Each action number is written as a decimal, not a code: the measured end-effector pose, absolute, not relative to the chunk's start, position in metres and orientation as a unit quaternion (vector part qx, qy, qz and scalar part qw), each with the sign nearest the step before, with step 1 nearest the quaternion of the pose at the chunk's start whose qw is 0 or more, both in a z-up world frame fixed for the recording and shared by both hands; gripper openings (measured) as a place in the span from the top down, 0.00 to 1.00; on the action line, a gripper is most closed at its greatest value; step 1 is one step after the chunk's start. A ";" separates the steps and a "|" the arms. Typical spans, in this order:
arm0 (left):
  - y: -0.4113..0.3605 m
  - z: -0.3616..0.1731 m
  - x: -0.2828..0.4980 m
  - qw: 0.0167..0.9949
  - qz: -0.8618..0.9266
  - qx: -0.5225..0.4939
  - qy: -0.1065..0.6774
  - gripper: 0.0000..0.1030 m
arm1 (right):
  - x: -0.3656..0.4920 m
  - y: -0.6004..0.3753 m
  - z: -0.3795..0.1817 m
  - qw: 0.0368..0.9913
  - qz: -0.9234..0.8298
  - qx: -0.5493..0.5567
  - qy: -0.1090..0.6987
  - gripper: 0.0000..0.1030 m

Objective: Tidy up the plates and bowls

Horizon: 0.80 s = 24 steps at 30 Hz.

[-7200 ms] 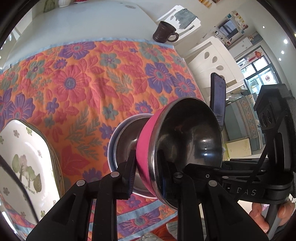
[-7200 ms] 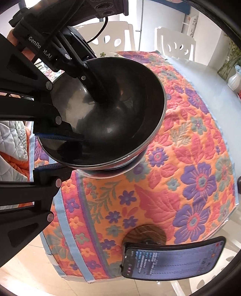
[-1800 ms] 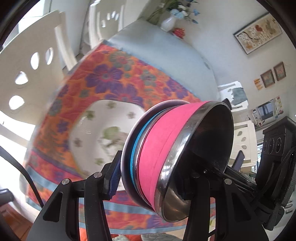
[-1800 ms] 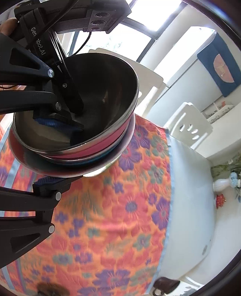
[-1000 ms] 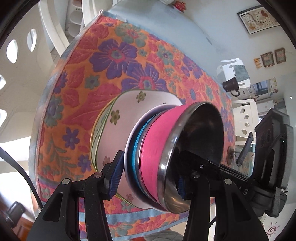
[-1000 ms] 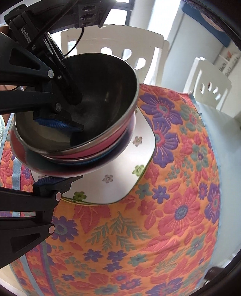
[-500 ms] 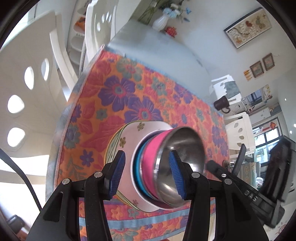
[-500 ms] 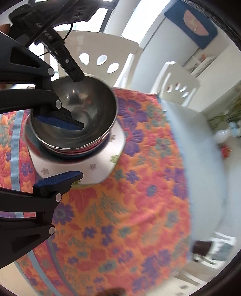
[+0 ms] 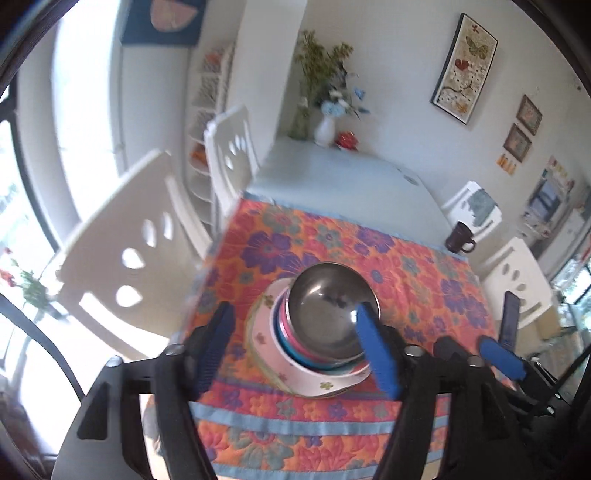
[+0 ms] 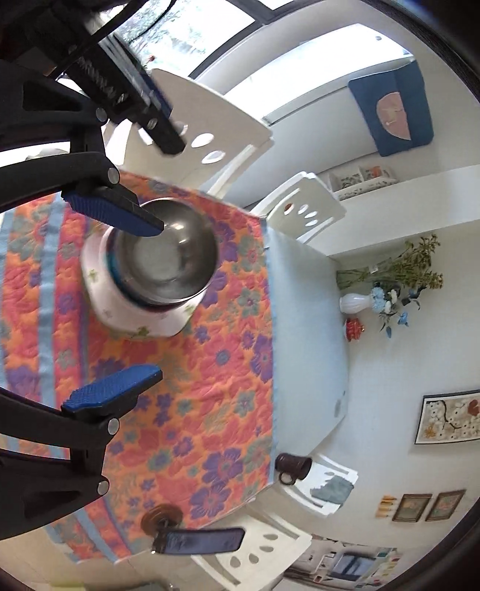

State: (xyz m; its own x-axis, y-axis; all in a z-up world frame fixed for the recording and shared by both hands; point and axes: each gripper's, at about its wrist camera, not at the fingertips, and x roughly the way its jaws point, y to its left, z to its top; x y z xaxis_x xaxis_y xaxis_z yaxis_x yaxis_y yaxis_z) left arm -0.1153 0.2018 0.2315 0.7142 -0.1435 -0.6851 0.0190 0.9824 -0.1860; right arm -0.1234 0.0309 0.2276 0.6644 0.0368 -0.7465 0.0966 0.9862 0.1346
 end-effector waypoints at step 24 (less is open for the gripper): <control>0.210 0.222 -0.129 0.911 0.030 0.016 0.411 0.14 | -0.148 0.042 0.198 0.874 -0.032 0.067 0.480 0.31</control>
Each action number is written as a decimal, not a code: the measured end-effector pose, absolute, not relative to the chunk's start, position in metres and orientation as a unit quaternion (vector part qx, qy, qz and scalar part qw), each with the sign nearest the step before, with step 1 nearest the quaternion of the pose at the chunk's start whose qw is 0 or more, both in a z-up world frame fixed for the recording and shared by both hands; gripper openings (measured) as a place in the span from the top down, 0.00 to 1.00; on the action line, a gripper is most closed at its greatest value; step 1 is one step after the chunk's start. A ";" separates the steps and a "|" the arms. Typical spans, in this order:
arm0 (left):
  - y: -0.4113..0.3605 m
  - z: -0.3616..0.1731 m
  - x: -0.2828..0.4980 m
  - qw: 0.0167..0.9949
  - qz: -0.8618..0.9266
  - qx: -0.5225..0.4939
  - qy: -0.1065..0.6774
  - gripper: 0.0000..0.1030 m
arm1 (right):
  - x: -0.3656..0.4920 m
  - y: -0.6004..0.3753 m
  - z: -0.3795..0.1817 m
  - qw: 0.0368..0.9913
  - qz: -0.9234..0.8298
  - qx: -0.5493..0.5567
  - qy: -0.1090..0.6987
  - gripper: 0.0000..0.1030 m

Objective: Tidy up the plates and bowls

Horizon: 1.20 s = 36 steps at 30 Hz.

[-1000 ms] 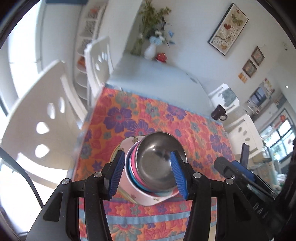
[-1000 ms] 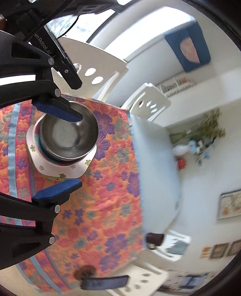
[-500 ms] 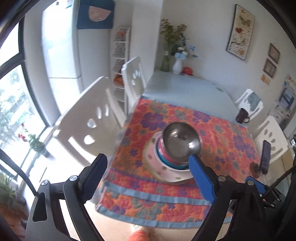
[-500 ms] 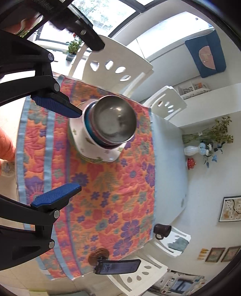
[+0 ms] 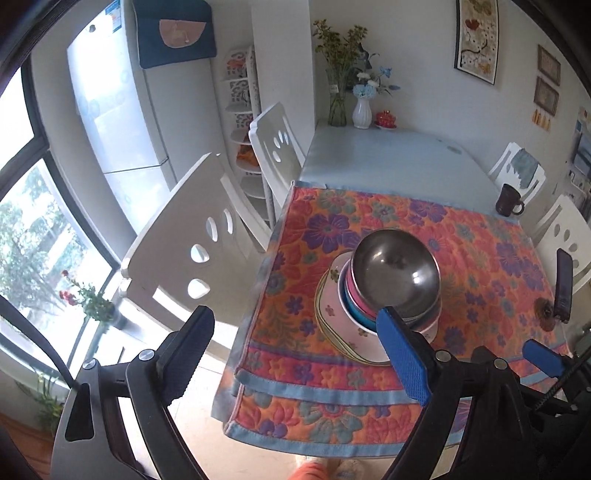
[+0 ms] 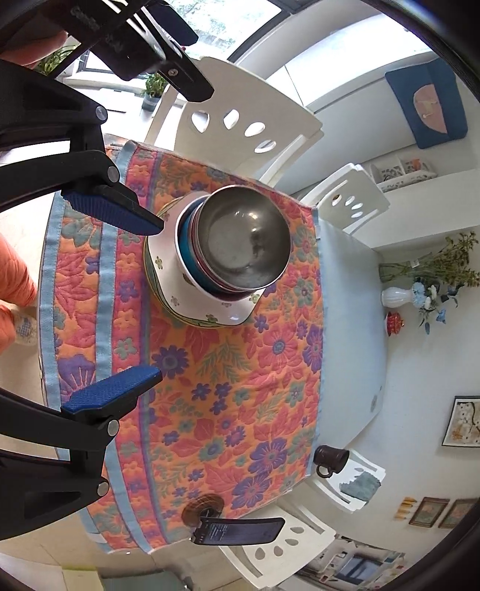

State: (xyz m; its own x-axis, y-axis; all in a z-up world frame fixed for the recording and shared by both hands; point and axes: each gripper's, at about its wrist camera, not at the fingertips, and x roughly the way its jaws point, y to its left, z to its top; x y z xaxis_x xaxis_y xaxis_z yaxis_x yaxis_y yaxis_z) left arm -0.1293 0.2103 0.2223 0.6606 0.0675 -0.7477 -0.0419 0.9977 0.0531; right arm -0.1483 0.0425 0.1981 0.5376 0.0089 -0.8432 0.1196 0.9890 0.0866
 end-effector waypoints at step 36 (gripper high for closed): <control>0.204 0.200 -0.100 0.888 -0.012 0.003 0.460 0.14 | -0.123 0.041 0.173 0.847 -0.059 0.079 0.523 0.31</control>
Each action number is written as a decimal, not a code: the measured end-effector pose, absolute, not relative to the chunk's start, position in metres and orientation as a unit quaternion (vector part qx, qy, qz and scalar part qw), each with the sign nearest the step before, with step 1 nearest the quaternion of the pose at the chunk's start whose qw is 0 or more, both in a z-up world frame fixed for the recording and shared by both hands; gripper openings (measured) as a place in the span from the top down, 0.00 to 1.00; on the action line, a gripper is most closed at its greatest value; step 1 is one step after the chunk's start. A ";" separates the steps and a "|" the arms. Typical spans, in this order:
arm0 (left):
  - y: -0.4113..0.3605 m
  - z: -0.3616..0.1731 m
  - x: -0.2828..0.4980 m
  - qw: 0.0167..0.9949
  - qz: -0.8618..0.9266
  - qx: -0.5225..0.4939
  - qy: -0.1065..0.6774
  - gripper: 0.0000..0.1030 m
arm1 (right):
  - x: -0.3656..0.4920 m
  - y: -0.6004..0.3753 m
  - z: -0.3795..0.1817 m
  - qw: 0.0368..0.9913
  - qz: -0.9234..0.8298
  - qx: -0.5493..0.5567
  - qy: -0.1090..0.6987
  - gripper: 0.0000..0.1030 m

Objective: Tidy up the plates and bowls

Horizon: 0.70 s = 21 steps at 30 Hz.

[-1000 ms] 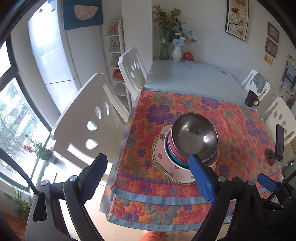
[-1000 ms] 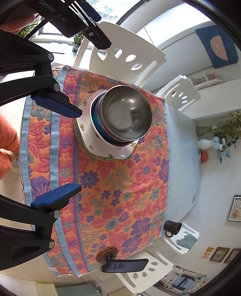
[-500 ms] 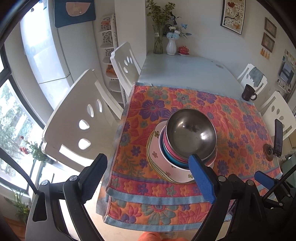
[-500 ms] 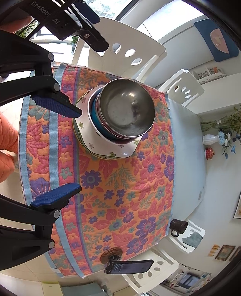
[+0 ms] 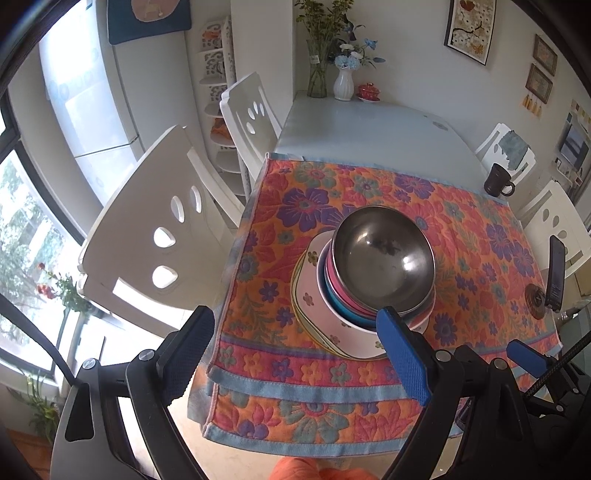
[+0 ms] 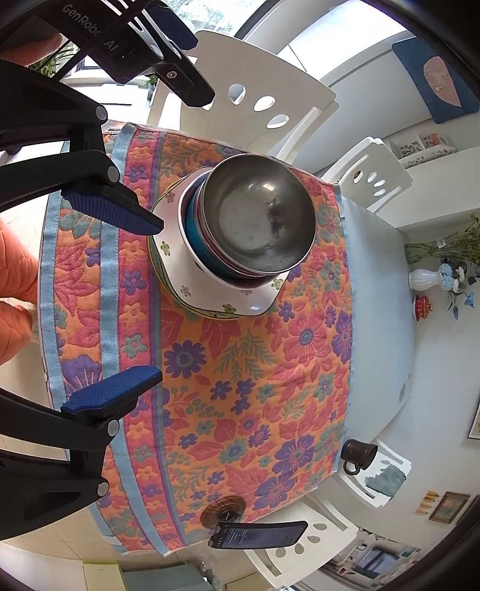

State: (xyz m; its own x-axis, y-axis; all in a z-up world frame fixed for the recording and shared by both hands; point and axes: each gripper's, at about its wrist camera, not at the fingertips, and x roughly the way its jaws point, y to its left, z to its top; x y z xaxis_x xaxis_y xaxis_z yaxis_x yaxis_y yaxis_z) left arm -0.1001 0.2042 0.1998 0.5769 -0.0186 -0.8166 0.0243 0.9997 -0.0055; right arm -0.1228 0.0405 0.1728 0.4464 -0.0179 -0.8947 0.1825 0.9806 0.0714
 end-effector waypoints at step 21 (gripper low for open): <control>0.209 0.197 -0.098 0.886 -0.014 0.003 0.464 0.14 | -0.123 0.045 0.171 0.845 -0.057 0.080 0.526 0.31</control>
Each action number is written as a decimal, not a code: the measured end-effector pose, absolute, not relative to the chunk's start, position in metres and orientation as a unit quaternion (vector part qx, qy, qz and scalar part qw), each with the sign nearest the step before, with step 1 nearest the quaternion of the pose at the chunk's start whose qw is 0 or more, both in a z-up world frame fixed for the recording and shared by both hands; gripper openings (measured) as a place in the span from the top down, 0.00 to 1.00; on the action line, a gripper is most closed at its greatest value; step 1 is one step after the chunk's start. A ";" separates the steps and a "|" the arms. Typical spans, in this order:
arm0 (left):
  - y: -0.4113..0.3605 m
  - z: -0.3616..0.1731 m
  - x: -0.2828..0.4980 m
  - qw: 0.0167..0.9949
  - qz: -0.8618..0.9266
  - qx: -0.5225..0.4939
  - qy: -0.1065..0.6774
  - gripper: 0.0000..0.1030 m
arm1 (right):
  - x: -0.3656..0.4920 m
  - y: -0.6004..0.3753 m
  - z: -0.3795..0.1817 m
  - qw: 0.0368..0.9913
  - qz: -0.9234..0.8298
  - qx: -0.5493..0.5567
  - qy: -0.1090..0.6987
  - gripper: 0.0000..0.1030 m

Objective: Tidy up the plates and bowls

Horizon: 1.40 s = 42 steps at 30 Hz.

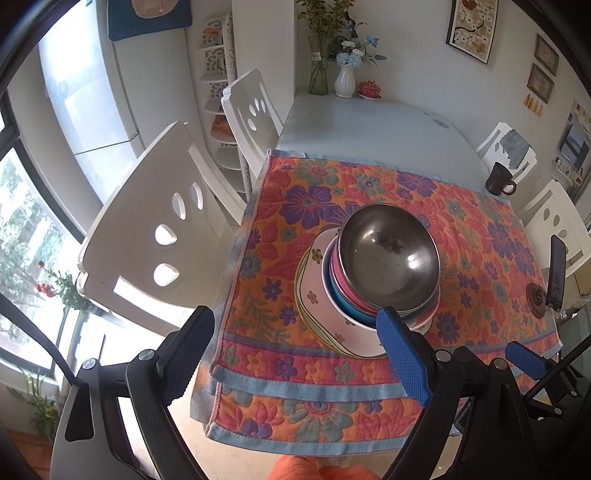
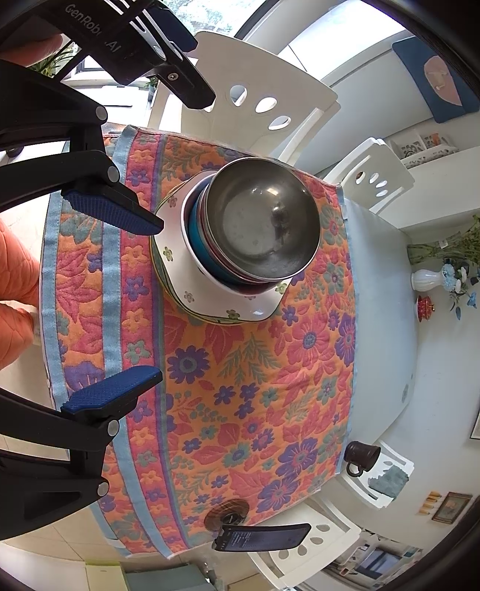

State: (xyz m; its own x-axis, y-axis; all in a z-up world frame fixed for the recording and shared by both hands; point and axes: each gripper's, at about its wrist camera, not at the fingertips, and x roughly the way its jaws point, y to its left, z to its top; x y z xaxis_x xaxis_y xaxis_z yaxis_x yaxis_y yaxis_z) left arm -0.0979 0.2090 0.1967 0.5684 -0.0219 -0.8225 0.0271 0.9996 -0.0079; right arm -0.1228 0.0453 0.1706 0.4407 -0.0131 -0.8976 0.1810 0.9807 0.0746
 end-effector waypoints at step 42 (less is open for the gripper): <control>0.204 0.195 -0.091 0.881 -0.018 0.012 0.472 0.14 | -0.120 0.042 0.173 0.847 -0.066 0.078 0.521 0.31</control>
